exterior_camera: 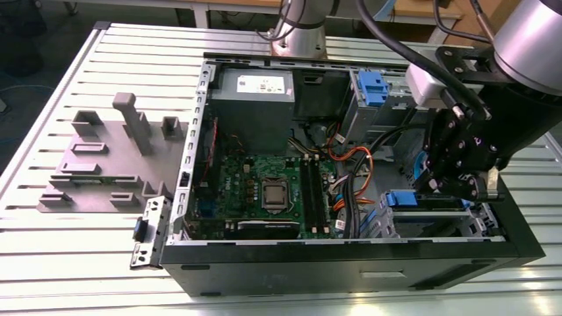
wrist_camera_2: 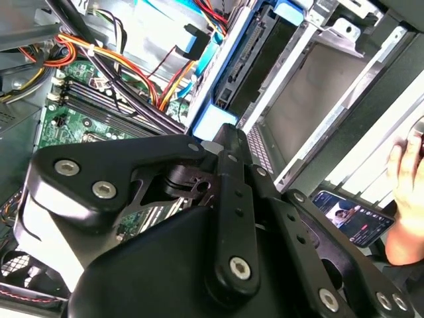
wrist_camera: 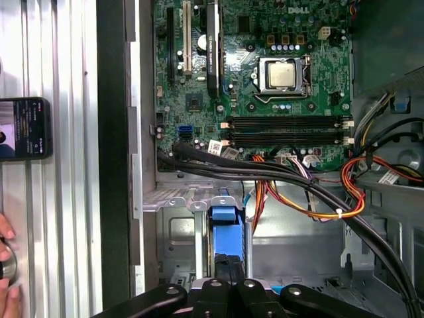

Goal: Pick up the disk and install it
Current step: 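Insert the first disk wire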

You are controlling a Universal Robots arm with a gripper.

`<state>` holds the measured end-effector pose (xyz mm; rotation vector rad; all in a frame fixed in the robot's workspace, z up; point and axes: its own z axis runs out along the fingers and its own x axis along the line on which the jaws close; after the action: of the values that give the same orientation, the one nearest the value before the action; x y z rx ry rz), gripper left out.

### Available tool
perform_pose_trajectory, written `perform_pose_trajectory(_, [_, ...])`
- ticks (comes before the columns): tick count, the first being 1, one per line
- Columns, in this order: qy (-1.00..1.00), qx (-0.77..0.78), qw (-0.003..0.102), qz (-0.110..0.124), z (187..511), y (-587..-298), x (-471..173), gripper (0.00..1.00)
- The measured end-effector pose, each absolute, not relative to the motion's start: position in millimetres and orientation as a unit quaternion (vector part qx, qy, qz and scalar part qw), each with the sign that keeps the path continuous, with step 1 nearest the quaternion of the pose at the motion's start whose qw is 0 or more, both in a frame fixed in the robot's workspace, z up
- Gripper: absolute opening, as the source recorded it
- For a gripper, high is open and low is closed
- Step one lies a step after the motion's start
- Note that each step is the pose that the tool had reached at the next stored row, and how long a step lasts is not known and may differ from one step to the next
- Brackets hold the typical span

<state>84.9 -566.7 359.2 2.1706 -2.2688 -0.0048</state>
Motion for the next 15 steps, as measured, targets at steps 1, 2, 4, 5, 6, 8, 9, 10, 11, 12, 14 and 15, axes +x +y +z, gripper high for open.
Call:
perform_pose_trajectory(1, [-0.723, 0.691, 0.001, -0.002, 360.5, -566.6, 84.9, 0.11])
perform_pose_trajectory(2, [-0.723, 0.691, 0.001, -0.002, 361.6, -566.7, 84.9, 0.11])
perform_pose_trajectory(4, [-0.723, 0.691, 0.001, -0.002, 362.1, -566.7, 84.9, 0.11])
perform_pose_trajectory(5, [-0.723, 0.691, 0.001, -0.002, 362.1, -566.6, 85.0, 0.11])
perform_pose_trajectory(6, [-0.723, 0.691, 0.001, -0.002, 366.5, -566.6, 84.9, 0.11])
perform_pose_trajectory(8, [-0.723, 0.691, 0.001, -0.002, 370.7, -566.6, 85.0, 0.11])
perform_pose_trajectory(9, [-0.723, 0.691, 0.001, -0.002, 370.8, -566.6, 85.0, 0.11])
perform_pose_trajectory(10, [-0.723, 0.691, 0.001, -0.002, 370.8, -566.6, 84.9, 0.11])
perform_pose_trajectory(11, [-0.723, 0.691, 0.001, -0.002, 370.8, -566.6, 85.0, 0.11])
perform_pose_trajectory(12, [-0.723, 0.691, 0.001, -0.002, 370.9, -566.6, 84.9, 0.11])
perform_pose_trajectory(14, [-0.723, 0.691, 0.001, -0.002, 370.9, -566.6, 84.9, 0.11])
perform_pose_trajectory(15, [-0.723, 0.691, 0.001, -0.002, 371.0, -566.6, 84.9, 0.11])
